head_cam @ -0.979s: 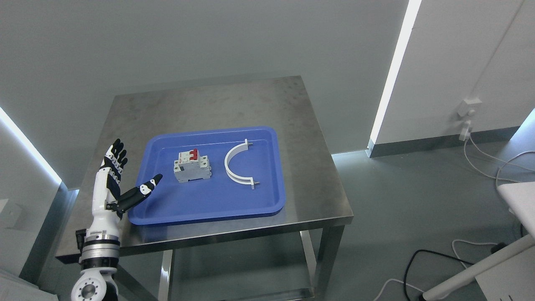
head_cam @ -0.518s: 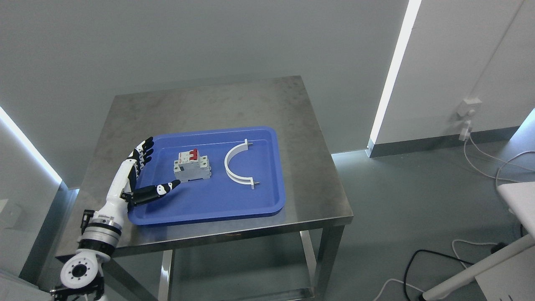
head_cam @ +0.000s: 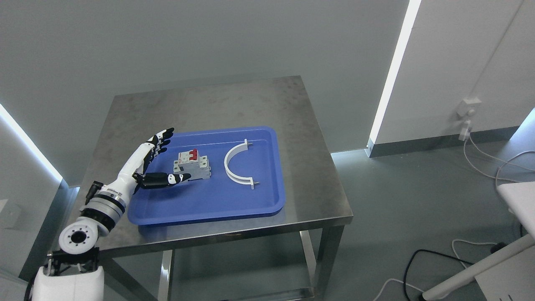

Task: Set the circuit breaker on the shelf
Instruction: 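Close the left hand around the grey circuit breaker, then lift the circuit breaker out of the tray with the left hand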

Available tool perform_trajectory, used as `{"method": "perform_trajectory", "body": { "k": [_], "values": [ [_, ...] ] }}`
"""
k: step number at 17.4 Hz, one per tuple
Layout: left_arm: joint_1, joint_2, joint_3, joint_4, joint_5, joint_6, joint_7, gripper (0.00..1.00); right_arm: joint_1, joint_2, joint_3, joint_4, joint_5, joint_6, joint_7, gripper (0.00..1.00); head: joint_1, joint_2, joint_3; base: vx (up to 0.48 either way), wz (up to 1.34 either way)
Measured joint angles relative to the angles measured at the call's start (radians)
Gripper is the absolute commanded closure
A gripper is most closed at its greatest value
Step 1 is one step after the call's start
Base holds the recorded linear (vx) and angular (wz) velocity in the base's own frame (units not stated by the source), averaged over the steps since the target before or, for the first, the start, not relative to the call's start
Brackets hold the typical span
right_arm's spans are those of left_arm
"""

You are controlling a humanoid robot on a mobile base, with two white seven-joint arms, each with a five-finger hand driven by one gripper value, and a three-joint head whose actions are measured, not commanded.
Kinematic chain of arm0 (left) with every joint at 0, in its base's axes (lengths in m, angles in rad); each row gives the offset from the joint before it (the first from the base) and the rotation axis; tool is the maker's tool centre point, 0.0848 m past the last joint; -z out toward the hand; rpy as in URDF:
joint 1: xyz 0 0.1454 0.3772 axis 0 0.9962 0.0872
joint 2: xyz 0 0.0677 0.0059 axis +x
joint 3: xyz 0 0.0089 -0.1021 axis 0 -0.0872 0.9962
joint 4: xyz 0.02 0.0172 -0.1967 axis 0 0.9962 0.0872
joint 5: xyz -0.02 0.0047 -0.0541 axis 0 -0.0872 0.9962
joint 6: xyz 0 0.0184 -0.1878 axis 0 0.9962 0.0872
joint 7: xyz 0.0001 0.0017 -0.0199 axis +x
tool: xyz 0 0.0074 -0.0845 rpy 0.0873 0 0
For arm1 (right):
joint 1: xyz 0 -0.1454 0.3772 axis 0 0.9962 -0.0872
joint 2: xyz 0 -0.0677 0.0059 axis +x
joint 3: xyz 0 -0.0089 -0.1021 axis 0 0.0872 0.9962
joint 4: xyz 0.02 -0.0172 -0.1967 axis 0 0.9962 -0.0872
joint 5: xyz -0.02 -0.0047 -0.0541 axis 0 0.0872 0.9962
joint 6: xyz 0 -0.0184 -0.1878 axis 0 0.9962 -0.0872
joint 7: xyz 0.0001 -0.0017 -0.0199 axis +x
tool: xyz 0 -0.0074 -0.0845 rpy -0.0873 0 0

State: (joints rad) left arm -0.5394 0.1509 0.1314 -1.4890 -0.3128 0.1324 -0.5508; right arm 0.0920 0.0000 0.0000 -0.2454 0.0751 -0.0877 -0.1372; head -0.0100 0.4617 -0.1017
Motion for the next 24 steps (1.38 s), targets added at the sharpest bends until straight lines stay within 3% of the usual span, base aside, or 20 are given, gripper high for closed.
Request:
{"method": "perform_trajectory", "body": {
  "k": [3, 7, 11, 15, 16, 17, 21, 24],
  "values": [
    [-0.016, 0.009, -0.025, 0.017, -0.018, 0.008, -0.007, 0.12, 0.000, 0.000, 0.000, 0.000, 0.000, 0.000, 0.000, 0.00, 0.0000, 0.000, 0.000, 0.000, 0.00],
    [-0.025, 0.016, -0.044, 0.038, -0.032, 0.012, -0.008, 0.30, 0.000, 0.000, 0.000, 0.000, 0.000, 0.000, 0.000, 0.00, 0.0000, 0.000, 0.000, 0.000, 0.00],
    [-0.020, 0.019, -0.050, 0.055, -0.039, -0.027, -0.006, 0.48, 0.000, 0.000, 0.000, 0.000, 0.000, 0.000, 0.000, 0.00, 0.0000, 0.000, 0.000, 0.000, 0.00],
    [0.002, 0.020, -0.053, 0.068, -0.043, -0.089, -0.004, 0.59, 0.000, 0.000, 0.000, 0.000, 0.000, 0.000, 0.000, 0.00, 0.0000, 0.000, 0.000, 0.000, 0.00],
    [0.009, 0.020, -0.052, 0.072, -0.043, -0.100, -0.004, 0.83, 0.000, 0.000, 0.000, 0.000, 0.000, 0.000, 0.000, 0.00, 0.0000, 0.000, 0.000, 0.000, 0.00],
    [0.014, 0.019, -0.049, 0.077, -0.044, -0.114, -0.002, 0.99, 0.000, 0.000, 0.000, 0.000, 0.000, 0.000, 0.000, 0.00, 0.0000, 0.000, 0.000, 0.000, 0.00],
    [0.005, -0.018, 0.002, 0.108, -0.038, -0.269, 0.003, 0.99, 0.000, 0.000, 0.000, 0.000, 0.000, 0.000, 0.000, 0.00, 0.0000, 0.000, 0.000, -0.001, 0.00],
    [-0.033, -0.051, 0.051, 0.128, 0.033, -0.354, 0.096, 0.98, 0.000, 0.000, 0.000, 0.000, 0.000, 0.000, 0.000, 0.00, 0.0000, 0.000, 0.000, -0.007, -0.04]
  ]
}}
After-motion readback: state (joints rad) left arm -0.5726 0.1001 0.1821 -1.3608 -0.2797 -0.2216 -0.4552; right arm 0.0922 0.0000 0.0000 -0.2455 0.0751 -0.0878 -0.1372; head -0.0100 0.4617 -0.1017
